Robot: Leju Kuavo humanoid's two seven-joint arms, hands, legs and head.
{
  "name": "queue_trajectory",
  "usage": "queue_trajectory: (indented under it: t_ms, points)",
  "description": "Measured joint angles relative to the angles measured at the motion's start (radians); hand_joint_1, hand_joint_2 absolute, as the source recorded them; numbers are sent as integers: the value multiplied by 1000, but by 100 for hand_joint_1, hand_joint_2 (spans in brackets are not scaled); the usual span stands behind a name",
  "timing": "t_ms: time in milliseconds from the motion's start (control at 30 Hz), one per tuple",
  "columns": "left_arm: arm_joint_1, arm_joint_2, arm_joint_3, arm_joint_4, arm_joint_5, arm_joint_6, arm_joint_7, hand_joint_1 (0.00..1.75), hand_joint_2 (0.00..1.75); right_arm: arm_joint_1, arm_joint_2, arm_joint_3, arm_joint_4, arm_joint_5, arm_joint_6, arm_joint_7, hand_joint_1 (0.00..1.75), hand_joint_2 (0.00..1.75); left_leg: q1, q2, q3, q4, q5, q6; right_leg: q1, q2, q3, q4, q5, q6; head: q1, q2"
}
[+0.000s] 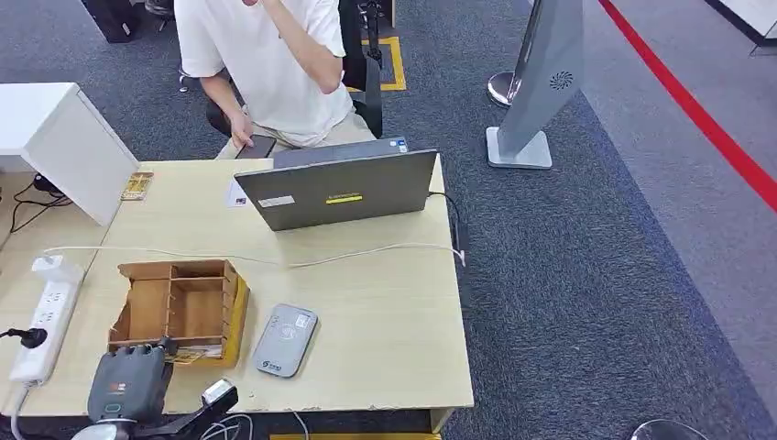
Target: Pass the card to the sensor for recognition and then transmit it.
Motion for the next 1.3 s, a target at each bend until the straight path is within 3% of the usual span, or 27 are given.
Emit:
queue_trajectory:
  t_ms: [500, 667, 900, 1300]
  points:
    - [7, -11, 3, -11, -29, 42, -1, 175, 175, 0, 0, 0, 0, 2, -3, 0, 0, 0, 0, 0, 0, 0, 0, 0, 0, 0, 0, 0, 0, 0, 0, 0]
    - [45, -18, -10, -100, -96, 77, 10, 175, 175, 1, 0, -6, 0, -3, -15, 2, 0, 0, 0, 0, 0, 0, 0, 0, 0, 0, 0, 0, 0, 0, 0, 0]
    - [95, 19, -129, -255, -150, 104, 70, 175, 175, 1, 0, -28, 0, -12, -21, 0, 0, 0, 0, 0, 0, 0, 0, 0, 0, 0, 0, 0, 0, 0, 0, 0]
    - [103, 74, -197, -366, -151, 122, 84, 175, 175, 1, 0, -36, 0, -14, -21, -2, 0, 0, 0, 0, 0, 0, 0, 0, 0, 0, 0, 0, 0, 0, 0, 0]
